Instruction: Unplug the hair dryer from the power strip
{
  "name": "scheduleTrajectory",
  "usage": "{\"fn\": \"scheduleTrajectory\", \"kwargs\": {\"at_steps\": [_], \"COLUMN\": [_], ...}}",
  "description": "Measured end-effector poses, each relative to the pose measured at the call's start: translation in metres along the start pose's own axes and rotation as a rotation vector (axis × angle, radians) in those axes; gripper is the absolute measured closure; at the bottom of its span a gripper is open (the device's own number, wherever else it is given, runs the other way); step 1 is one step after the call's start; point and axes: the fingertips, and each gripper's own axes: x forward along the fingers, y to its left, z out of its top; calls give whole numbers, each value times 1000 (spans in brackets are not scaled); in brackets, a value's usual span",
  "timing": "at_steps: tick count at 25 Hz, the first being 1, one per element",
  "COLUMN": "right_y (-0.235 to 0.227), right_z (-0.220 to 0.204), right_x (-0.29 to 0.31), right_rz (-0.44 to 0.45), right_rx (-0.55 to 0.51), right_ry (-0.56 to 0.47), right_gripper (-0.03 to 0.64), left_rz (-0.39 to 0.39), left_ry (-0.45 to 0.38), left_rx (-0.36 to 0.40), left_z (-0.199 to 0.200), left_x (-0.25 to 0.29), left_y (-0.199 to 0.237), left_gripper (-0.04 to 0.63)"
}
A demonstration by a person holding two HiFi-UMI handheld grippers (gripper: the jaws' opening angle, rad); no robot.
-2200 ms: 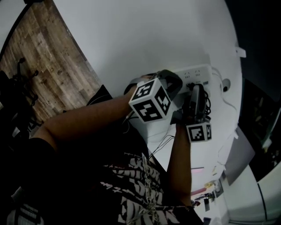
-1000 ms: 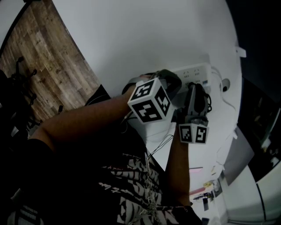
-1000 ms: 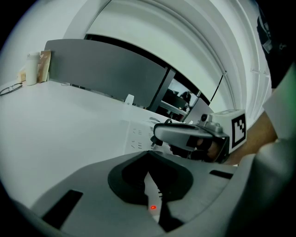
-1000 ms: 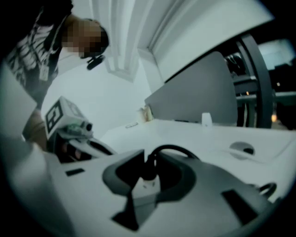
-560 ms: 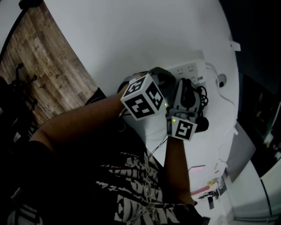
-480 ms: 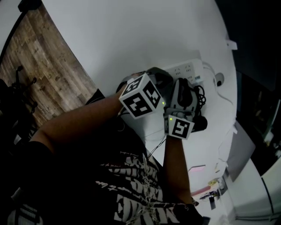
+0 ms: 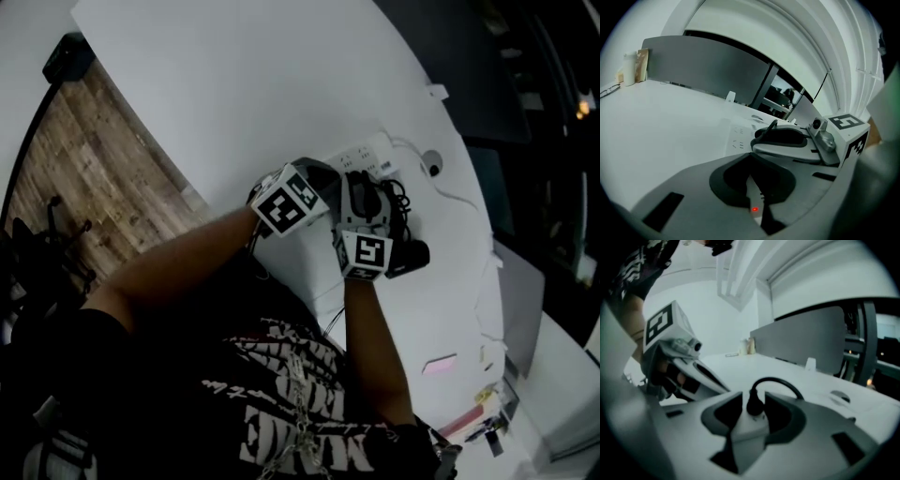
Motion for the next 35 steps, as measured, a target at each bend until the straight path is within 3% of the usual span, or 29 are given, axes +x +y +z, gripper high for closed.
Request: {"fn": "scheduleTrajectory", "kwargs": {"at_steps": [4, 9, 11, 14, 18, 20, 23, 27, 35], "right_y": [9, 24, 23, 11, -15, -24, -25, -18, -5], "right_z": [-16, -8, 9, 56, 116, 132, 147, 164, 176], "right_x": [-14, -60, -84, -127, -183, -205, -226, -244, -266], "right_rz": [55, 109, 103, 44, -68, -98, -109, -112, -85], "right_rx": [58, 95, 78, 83, 75, 70, 69, 51, 26], "right_ry": [86, 98, 60, -96, -283, -342, -383, -439, -471], "right_gripper": [422, 422, 425, 549, 568, 568, 568, 569, 571], "left_rz": [12, -9, 3, 37, 264, 320, 296, 302, 287], "left_ry": [35, 16, -89, -321, -672, -746, -794, -828, -843], "left_rx": [10, 44, 69, 169, 404, 415, 331, 370, 353], "left_z": [-3, -1, 22, 74, 147, 158, 171, 184, 175], "left_x": [3, -2, -22, -79, -177, -207, -241, -271, -277], "left_y": [1, -8, -16, -39, -74, -90, -107, -126, -142], "left_gripper": [569, 569, 569, 569, 569, 569, 569, 569, 569]}}
